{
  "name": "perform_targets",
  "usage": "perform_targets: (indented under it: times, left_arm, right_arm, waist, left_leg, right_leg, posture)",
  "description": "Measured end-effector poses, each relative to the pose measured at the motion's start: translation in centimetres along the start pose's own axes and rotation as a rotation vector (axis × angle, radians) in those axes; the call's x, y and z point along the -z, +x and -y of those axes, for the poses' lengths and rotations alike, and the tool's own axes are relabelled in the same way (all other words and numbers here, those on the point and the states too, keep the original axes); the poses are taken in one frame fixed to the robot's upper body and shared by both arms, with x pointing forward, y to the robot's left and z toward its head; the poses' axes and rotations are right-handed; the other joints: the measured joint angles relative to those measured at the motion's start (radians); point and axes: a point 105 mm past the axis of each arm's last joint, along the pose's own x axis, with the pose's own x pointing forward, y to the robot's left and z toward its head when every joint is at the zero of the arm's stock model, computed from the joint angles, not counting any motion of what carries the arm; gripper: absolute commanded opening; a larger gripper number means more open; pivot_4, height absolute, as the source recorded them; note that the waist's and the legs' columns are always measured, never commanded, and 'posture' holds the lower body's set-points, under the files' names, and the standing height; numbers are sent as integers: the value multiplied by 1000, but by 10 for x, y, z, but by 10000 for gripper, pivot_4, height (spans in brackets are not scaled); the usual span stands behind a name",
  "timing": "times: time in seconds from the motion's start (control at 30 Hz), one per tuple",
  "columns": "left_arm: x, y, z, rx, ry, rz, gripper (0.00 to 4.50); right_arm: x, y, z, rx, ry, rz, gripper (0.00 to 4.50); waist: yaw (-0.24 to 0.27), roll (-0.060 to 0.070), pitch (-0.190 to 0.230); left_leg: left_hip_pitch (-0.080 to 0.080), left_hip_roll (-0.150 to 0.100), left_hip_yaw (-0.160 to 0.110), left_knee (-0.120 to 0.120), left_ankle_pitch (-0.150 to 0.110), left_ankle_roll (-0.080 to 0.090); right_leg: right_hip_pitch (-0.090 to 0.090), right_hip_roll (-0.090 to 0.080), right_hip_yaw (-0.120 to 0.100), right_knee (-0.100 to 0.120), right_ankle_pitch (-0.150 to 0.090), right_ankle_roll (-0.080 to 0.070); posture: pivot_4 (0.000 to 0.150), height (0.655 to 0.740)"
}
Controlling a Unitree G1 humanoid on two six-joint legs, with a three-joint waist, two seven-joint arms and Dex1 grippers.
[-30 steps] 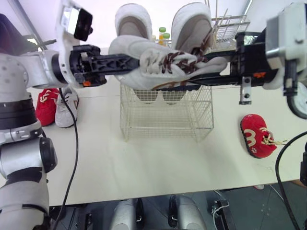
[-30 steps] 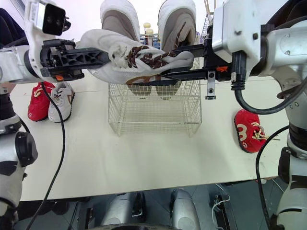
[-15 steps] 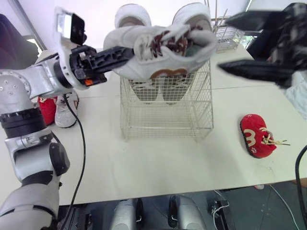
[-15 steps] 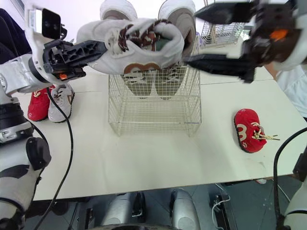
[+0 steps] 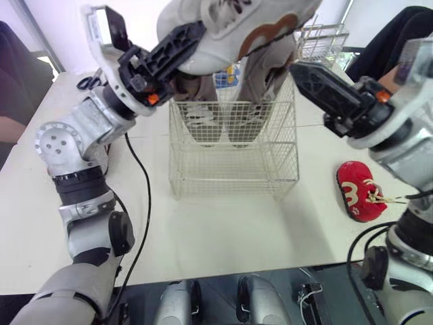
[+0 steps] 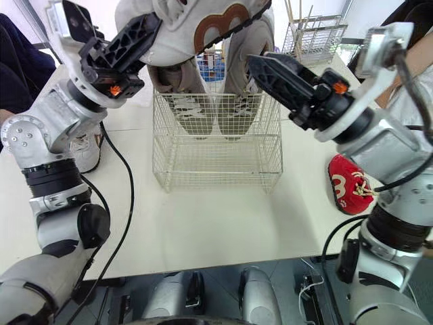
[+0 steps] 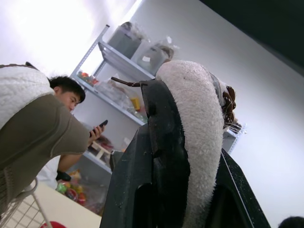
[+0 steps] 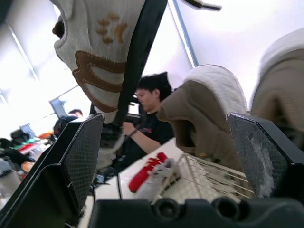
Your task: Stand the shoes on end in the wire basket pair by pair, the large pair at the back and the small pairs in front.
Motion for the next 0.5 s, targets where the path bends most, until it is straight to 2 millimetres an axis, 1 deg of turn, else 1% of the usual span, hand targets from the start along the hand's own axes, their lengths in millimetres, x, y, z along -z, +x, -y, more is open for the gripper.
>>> perform_targets:
  times: [0.07,0.2,0.3,0.4,0.5]
  left_arm:
    - [1,2,-1,-1,-4,0,3518]
    - [6,2,-5,-14,-16,2,3518]
    - [11,-3,-12,-42,-29,9,3518]
    - [12,-4,-12,-51,-13,10,3518]
    - [13,-5,-11,-53,-6,11,3518]
  right_arm:
    - [-2,8,-4,-25,-5,14,44525]
    - [-12,29,-17,-101,-21,85,44525]
    - [-14,33,-16,-109,-21,107,44525]
    - [-14,36,-12,-105,-12,122,44525]
    - [-17,38,-13,-118,-19,136,44525]
  waist:
    - [0,0,0]
    - [0,0,0]
    - [1,0,0]
    - [0,0,0]
    - [0,0,0]
  left_leg:
    - [0,0,0,0,0,0]
    - [0,0,0,0,0,0]
    - [0,0,0,0,0,0]
    - [0,0,0,0,0,0]
    - [0,0,0,0,0,1]
  right_leg:
    - [0,0,0,0,0,0]
    - [0,0,0,0,0,0]
    - [0,0,0,0,0,0]
    - [0,0,0,0,0,0]
    - [0,0,0,0,0,0]
  posture:
    - [1500,7400]
    - [1500,7400]
    - [1500,7400]
    - [1500,7400]
    - [1500,7400]
